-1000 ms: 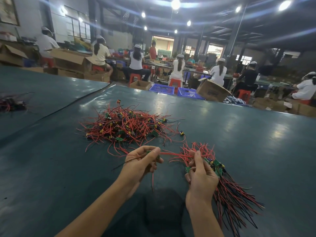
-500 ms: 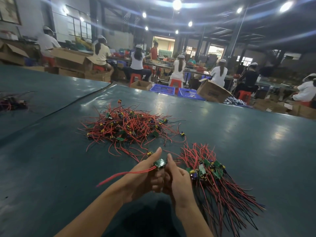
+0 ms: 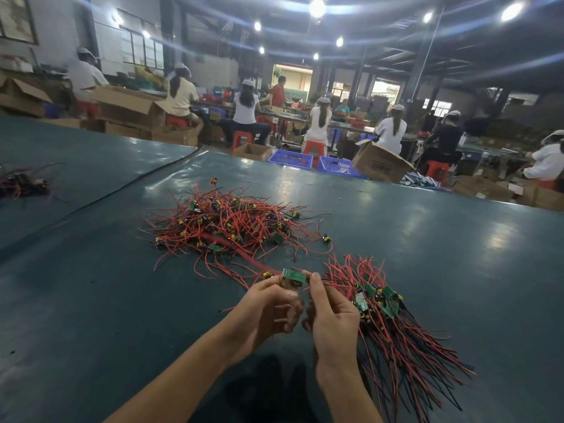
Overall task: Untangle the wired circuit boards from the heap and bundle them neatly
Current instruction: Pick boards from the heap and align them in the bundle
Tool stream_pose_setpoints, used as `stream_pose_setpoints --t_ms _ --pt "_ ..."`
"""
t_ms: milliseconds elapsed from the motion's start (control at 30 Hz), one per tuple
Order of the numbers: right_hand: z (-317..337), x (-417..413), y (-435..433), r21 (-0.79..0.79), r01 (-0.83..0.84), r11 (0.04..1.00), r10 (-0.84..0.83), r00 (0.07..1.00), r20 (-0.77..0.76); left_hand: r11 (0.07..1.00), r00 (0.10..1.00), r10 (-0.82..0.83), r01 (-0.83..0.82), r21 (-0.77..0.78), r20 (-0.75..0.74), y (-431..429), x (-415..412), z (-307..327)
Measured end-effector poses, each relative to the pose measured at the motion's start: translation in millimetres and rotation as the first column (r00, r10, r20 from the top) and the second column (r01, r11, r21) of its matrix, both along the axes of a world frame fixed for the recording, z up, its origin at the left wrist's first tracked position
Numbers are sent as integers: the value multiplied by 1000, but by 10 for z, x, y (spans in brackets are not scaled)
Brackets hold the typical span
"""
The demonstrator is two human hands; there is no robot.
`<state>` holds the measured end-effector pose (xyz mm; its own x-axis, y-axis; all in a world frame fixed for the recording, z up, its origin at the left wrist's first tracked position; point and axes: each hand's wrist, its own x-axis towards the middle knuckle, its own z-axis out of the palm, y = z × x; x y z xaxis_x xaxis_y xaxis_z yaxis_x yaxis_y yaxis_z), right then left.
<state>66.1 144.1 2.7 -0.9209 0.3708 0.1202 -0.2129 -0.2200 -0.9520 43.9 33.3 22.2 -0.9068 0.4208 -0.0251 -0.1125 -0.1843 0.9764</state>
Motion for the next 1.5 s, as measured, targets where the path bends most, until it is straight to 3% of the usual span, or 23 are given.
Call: stream_pose_setpoints --t_ms 200,433,567,633,733,867,1033,1200,1333,1400,1500 --pt "14 14 -35 90 -27 996 28 1000 -6 977 966 167 -189 -100 -199 18 -3 -64" --pt "1 -14 -27 41 -37 998 32 993 116 923 903 185 -295 -246 -388 2 -15 -115" --pt "-22 -52 -4 -53 1 999 10 981 196 901 865 115 -298 -314 -489 -20 -33 -161" --pt "-21 -85 50 -79 67 995 -48 975 218 903 865 102 -288 -320 -491 -30 -57 -196" --pt "9 -159 206 -204 158 966 -114 971 211 959 879 141 -235 -157 -456 -27 -71 -202" --pt "35 -214 421 -370 236 898 -188 969 161 982 875 117 -171 -75 -469 -51 -59 -165" --pt "-15 -178 336 -299 186 936 -166 982 88 982 907 185 -183 42 -379 -61 -119 -172" --pt "-34 -68 13 -53 -22 998 27 996 90 986 916 132 -160 -44 -378 -16 -136 -255" --pt "-16 -43 -17 32 -3 999 1 996 87 987 924 76 -123 -102 -375 -19 -113 -223" --pt "22 -65 95 -16 52 999 -50 994 97 988 929 69 -115 -105 -363 -50 -117 -186" --pt "42 -127 349 -208 183 961 -169 982 82 989 929 112 -138 -49 -353 -116 -125 -130"
